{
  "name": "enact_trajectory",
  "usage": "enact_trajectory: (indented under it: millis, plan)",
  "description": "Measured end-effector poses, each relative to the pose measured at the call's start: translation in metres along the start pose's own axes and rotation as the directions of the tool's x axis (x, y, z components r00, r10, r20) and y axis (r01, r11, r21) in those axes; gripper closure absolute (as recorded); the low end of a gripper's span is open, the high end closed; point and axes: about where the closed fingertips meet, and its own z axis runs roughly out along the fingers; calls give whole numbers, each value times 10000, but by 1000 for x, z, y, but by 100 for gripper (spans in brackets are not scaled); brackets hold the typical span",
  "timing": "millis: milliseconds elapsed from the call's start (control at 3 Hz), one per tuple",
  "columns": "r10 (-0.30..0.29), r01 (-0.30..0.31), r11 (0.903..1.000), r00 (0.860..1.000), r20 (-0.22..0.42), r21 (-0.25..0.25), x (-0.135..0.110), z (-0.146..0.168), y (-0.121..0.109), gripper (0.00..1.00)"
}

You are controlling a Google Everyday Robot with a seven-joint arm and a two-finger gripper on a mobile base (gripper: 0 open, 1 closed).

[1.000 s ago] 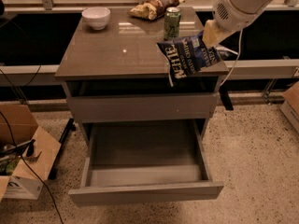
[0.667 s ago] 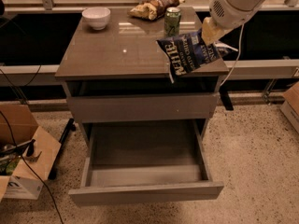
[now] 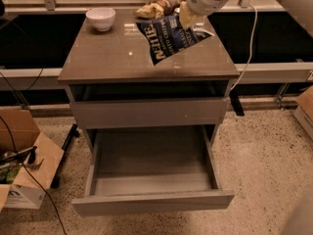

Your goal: Pick blue chip bag from middle drawer and place on counter

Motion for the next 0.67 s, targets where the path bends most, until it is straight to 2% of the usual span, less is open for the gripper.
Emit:
enact_trajectory:
  millis: [333,667]
  plan:
    - [189,-179,9978,9997,151,-635,-23,32,13,75]
    - [190,-180,9976,9997,140,-663,-24,35,14,53]
